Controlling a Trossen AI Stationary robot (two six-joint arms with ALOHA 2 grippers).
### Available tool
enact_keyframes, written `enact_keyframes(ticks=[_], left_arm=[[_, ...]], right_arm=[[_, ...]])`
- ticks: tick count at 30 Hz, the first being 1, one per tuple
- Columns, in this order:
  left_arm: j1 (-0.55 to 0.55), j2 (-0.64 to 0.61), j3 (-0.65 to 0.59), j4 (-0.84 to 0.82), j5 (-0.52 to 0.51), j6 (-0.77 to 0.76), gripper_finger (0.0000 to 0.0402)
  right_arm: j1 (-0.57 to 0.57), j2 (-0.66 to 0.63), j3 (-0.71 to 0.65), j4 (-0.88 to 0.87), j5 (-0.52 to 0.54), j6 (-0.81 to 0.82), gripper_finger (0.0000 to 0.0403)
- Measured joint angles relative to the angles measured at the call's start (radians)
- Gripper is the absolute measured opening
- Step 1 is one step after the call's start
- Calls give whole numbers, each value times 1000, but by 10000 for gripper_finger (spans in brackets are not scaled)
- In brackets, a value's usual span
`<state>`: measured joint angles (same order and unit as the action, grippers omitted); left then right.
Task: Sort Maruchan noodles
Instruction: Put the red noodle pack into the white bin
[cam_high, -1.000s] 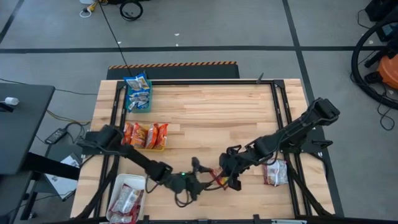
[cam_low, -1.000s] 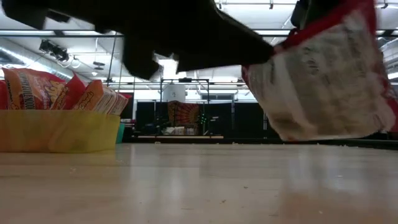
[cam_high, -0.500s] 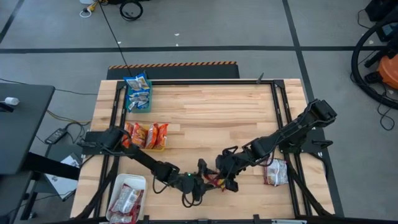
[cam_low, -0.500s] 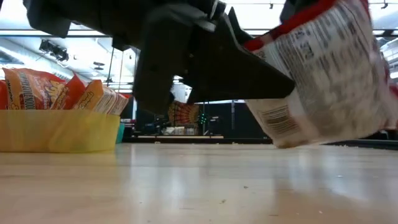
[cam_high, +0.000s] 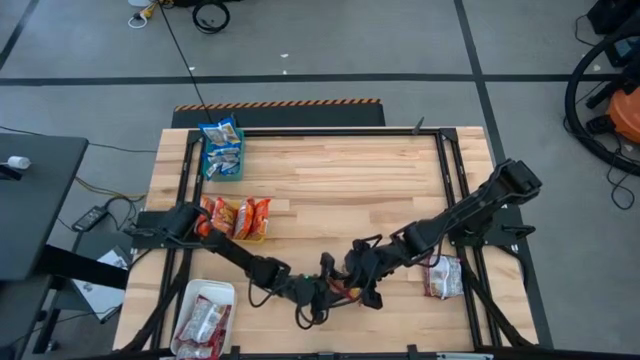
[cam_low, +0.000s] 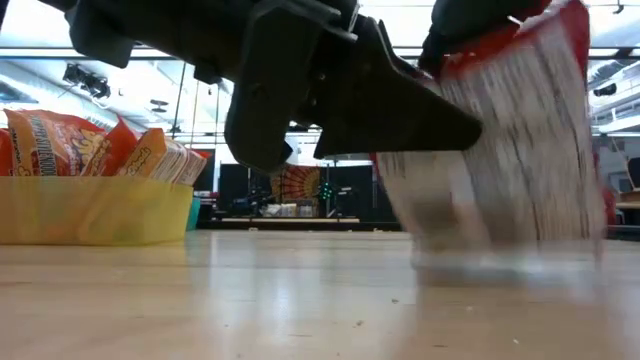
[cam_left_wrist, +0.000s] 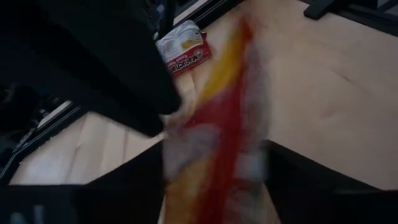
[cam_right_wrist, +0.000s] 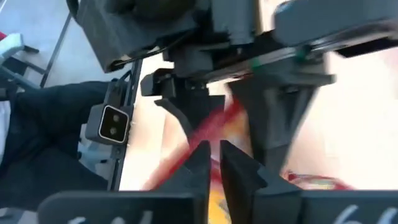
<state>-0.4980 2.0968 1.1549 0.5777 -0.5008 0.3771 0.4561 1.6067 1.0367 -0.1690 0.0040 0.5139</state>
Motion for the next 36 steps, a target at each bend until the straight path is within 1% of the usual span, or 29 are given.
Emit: enact_keyframes(ticks=[4,6,9,12,15,18,20,23,27,29,31,34,36], left_arm=[[-15,-7,2,-13,-2,-37,194],[-26,-24,18,-44,-3,-73,172],[-48,-77,51,-141,-17,-79,146],[-61,-134,92,-312,-23,-114,126],[-58,-169,139,-489,-20,-197,97],[-52,-169,166,-534,-18,-239,69],[-51,-159,169,-532,23,-236,65],[-70,-153,168,-625,62,-251,78],[-101,-153,168,-730,64,-293,127],[-116,-152,162,-710,62,-287,158],[-128,-128,159,-645,57,-254,190],[-136,-58,149,-594,59,-199,233],[-137,-9,147,-581,31,-158,252]], right_arm=[[2,-39,17,-16,-9,-12,69],[8,-72,31,-26,-27,-18,79],[32,-128,38,-54,-23,-20,87],[73,-177,39,-64,35,-19,87],[126,-206,40,-69,119,-20,86],[182,-212,40,-74,203,-20,87],[216,-203,40,-82,242,-13,87],[264,-175,40,-107,271,52,86],[323,-130,40,-127,293,140,87],[343,-106,40,-134,307,166,86],[358,-86,40,-134,329,186,86],[366,-59,40,-135,352,198,86],[368,-52,39,-138,354,211,86]])
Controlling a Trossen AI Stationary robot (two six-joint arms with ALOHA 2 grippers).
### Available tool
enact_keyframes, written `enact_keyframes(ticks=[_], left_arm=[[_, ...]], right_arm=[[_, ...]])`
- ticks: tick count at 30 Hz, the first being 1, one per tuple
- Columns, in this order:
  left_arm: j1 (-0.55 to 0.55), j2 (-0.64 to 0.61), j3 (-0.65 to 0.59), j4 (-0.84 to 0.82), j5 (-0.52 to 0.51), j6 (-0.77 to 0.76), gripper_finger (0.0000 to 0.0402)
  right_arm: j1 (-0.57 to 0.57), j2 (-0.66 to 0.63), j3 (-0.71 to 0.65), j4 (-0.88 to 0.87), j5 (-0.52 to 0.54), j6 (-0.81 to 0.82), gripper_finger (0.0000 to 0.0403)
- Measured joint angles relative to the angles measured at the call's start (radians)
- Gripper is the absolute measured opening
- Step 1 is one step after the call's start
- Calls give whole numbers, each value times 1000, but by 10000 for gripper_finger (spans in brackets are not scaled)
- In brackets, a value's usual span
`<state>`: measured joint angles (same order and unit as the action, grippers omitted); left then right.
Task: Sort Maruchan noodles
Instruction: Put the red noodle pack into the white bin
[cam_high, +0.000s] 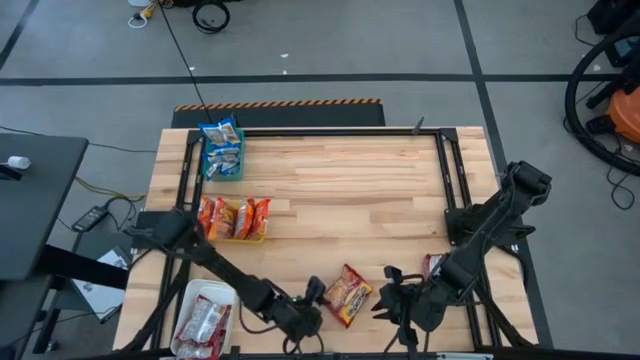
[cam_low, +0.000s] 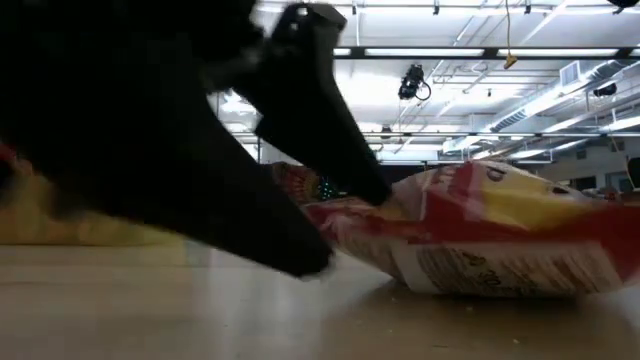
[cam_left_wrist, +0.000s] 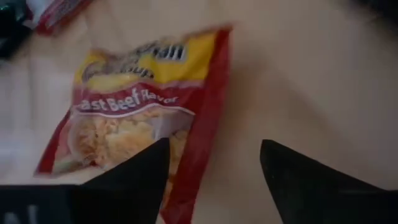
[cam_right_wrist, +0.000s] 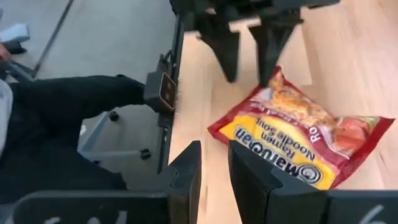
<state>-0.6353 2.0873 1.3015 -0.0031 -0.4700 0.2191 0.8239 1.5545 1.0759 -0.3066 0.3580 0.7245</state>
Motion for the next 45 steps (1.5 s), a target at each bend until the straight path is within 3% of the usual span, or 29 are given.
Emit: enact_keyframes(ticks=[5,15,20,29,32,40,45], left_arm=[[11,68,1,120,-131,75,266],[5,87,1,278,-173,273,256],[33,122,5,286,-120,305,261],[62,158,2,482,-181,428,259],[73,157,4,452,-126,476,259],[131,156,3,410,-26,338,257],[158,156,3,368,74,245,210]], right_arm=[[2,3,0,4,-4,18,86],[4,3,0,-4,-12,36,86],[3,3,0,-11,-12,34,86],[7,3,0,-17,-16,67,86],[9,3,0,-18,-19,69,86],[8,3,0,-17,-19,69,86],[8,3,0,-17,-19,69,86]])
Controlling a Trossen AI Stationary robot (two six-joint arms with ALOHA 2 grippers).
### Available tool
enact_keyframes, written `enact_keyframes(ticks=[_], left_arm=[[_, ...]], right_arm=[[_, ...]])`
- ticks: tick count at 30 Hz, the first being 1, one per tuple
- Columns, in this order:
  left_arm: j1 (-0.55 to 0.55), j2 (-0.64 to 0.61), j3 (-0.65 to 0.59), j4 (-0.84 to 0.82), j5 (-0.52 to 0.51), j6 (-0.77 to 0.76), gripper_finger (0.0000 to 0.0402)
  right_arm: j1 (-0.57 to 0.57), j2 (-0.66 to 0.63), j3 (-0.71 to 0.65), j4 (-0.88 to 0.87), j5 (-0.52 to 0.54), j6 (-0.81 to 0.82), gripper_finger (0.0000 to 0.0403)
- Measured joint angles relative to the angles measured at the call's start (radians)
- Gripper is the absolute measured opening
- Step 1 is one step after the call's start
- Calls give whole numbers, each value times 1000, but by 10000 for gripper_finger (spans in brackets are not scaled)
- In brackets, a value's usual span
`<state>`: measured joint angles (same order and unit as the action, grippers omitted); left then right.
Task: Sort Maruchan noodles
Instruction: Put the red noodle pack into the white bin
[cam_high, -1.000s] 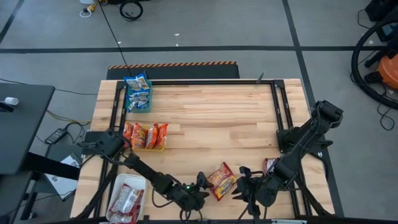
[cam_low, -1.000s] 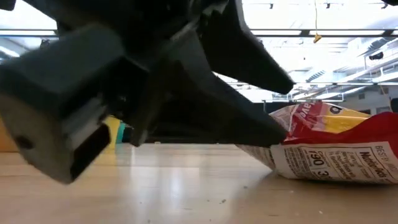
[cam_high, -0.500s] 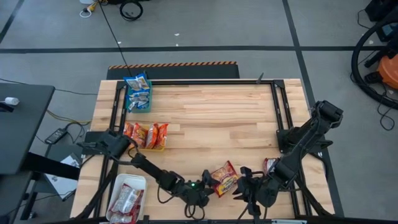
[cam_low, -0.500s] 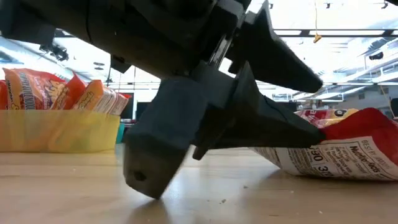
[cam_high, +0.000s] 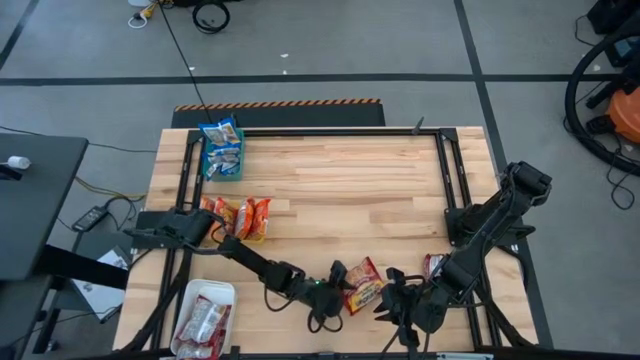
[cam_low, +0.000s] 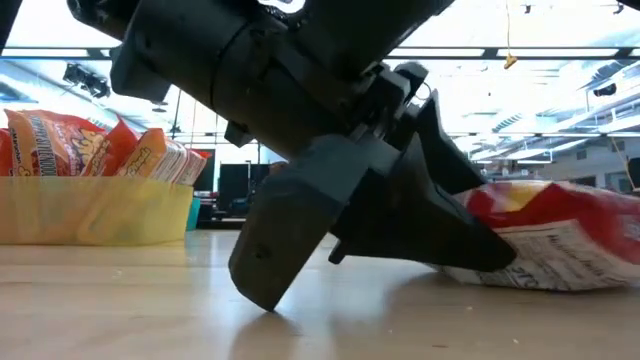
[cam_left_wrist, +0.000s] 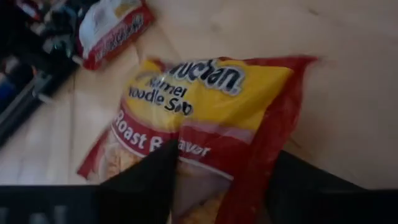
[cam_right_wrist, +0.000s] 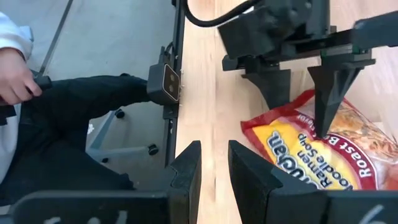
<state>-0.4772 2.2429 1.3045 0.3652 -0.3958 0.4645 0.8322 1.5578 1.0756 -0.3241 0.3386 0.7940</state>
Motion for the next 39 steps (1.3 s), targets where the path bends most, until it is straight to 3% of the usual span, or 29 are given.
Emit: enact_keyframes(ticks=[6,10,13,19,24,27,29,31,34,39], left_arm=[[4,0,13,-18,-14,-64,79],[-19,-41,60,-138,-11,-91,15],[-43,-114,122,-354,-8,-184,16],[-90,-266,298,-1003,91,-566,27],[-140,-368,433,-1454,361,-937,16],[-194,-433,441,-1576,547,-1156,18],[-247,-477,427,-1659,610,-1294,20],[-300,-510,408,-1767,608,-1412,20],[-375,-553,373,-1885,519,-1566,16],[-437,-654,249,-1827,409,-1737,15]], right_arm=[[-2,0,0,0,0,-2,86],[-2,0,0,-1,0,-2,86],[-2,0,0,-2,0,-3,86],[-3,0,0,-7,0,-19,86],[-10,0,0,-7,7,-31,86],[-10,0,0,-6,31,-39,86],[-10,0,0,-5,45,-45,86],[-10,0,0,-5,62,-46,86],[-10,0,0,1,64,-46,86],[-10,0,0,16,64,-42,86]])
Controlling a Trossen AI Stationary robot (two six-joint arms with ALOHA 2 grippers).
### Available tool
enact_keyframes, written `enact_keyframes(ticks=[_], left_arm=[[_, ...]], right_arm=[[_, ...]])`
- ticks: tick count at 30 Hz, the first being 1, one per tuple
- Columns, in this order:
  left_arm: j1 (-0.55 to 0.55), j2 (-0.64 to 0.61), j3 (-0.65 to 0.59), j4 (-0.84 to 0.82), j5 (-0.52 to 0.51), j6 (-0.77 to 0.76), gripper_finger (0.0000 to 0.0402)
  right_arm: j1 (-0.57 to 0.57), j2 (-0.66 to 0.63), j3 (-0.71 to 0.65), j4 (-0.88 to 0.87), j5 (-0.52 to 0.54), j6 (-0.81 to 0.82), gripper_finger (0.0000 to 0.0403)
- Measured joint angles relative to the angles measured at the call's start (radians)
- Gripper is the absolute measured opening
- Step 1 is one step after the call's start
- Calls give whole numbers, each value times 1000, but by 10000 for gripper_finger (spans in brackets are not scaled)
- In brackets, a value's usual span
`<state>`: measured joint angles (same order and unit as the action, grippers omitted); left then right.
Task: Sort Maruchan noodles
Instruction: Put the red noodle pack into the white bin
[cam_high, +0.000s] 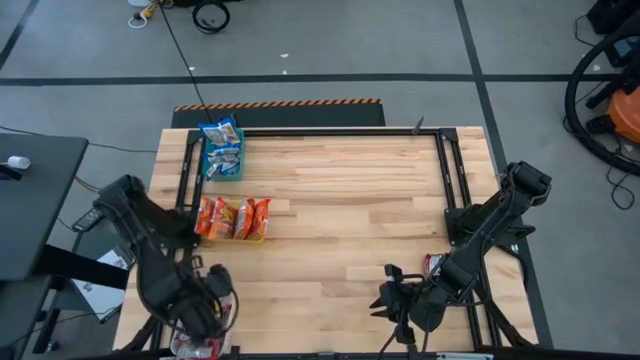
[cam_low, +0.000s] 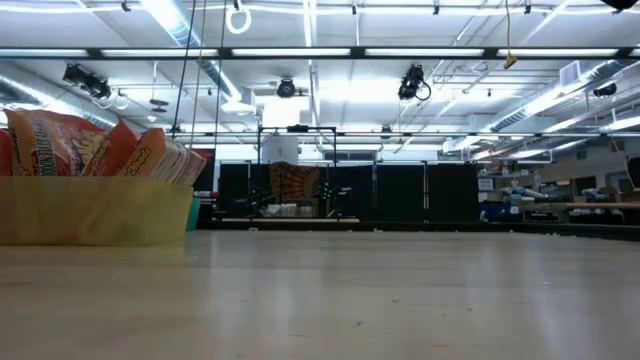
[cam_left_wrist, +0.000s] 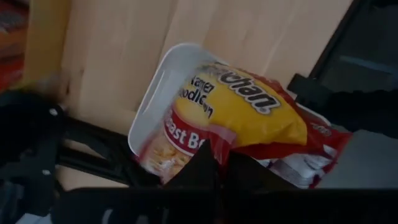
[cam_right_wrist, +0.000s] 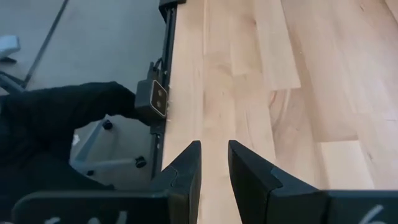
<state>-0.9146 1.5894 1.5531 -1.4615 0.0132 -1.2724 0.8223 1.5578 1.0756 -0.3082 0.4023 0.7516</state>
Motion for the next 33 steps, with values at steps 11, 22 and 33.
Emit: enact_keyframes(ticks=[11,22,33], left_arm=[[-1,-192,-394,378,24,-69,15],[4,-231,-575,377,71,-52,43],[22,-346,-525,401,188,-148,171]], right_arm=[[21,0,0,48,-1,23,86],[-16,0,0,41,0,-14,86],[-110,-5,76,-410,-79,19,86]])
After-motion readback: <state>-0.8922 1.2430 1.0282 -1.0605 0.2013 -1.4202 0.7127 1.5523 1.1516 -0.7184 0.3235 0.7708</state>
